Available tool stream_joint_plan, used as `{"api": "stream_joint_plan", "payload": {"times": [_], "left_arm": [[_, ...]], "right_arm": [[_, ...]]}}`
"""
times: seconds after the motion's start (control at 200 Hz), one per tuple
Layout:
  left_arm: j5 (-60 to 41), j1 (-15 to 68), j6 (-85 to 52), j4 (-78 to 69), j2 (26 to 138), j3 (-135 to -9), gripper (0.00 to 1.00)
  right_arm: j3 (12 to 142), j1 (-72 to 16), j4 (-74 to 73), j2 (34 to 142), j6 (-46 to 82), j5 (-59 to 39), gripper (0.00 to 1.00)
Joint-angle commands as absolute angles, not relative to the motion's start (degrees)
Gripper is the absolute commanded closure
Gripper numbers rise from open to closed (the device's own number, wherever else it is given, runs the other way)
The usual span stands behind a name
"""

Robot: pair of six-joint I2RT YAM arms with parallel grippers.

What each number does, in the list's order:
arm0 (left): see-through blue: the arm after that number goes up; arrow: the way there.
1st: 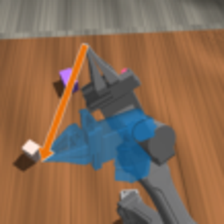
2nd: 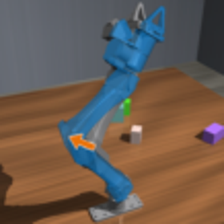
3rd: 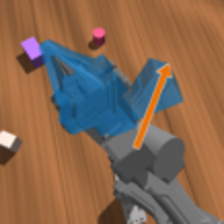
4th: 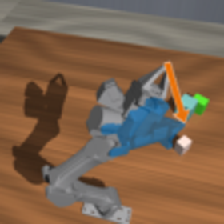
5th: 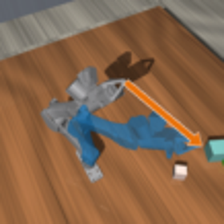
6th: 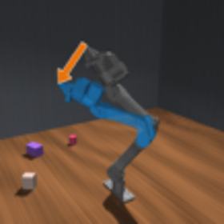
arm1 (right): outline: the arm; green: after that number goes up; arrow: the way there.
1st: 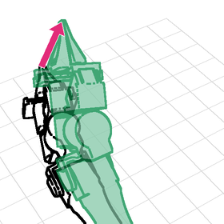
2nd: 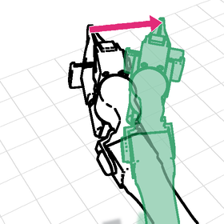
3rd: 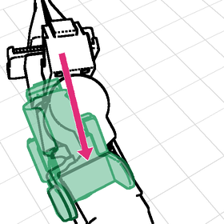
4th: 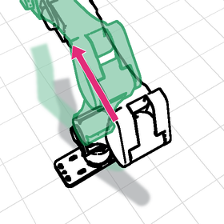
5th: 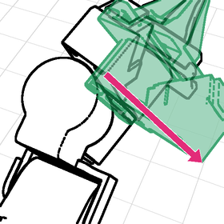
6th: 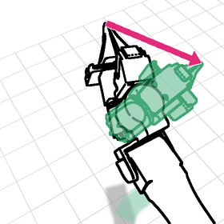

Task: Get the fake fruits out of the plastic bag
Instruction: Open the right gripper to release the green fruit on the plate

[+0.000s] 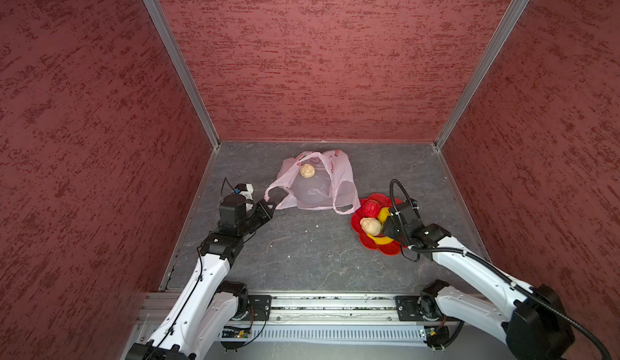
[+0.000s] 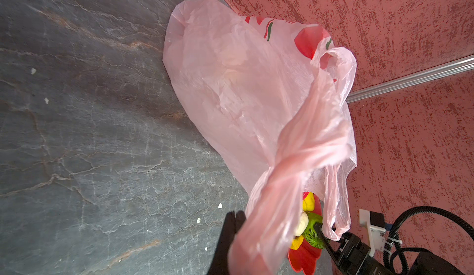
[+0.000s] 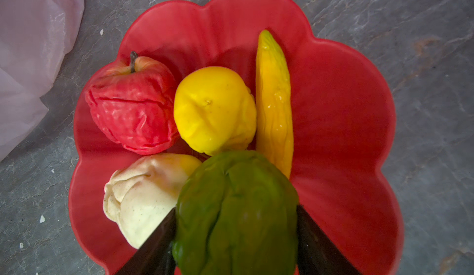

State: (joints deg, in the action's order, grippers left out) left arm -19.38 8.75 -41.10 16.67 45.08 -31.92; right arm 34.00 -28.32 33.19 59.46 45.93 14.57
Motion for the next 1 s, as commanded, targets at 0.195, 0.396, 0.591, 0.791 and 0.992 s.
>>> {"api": "stream_joint_plan", "payload": {"times": [0.195, 0.396, 0.591, 0.791, 0.992], "left_arm": [[-19.7, 9.0, -40.3, 16.2, 44.5, -31.7, 1.0], [-19.7, 9.0, -40.2, 16.4, 44.3, -31.5, 1.0], [-19.6, 9.0, -40.2, 16.6, 43.8, -31.4, 1.0], [-19.8, 9.0, -40.2, 16.4, 43.9, -31.3, 1.0], [-19.8, 9.0, -40.1, 16.3, 44.0, -31.3, 1.0]], "right_arm": [[32.9, -27.7, 32.1, 60.2, 46.9, 14.7, 0.52], [32.8, -27.7, 32.3, 60.1, 47.1, 14.9, 0.44], [33.4, -27.8, 33.0, 59.7, 47.2, 15.4, 0.37], [34.0, -27.7, 33.6, 59.5, 47.1, 15.6, 0.28], [35.0, -27.8, 33.8, 59.6, 46.7, 16.0, 0.22]]}}
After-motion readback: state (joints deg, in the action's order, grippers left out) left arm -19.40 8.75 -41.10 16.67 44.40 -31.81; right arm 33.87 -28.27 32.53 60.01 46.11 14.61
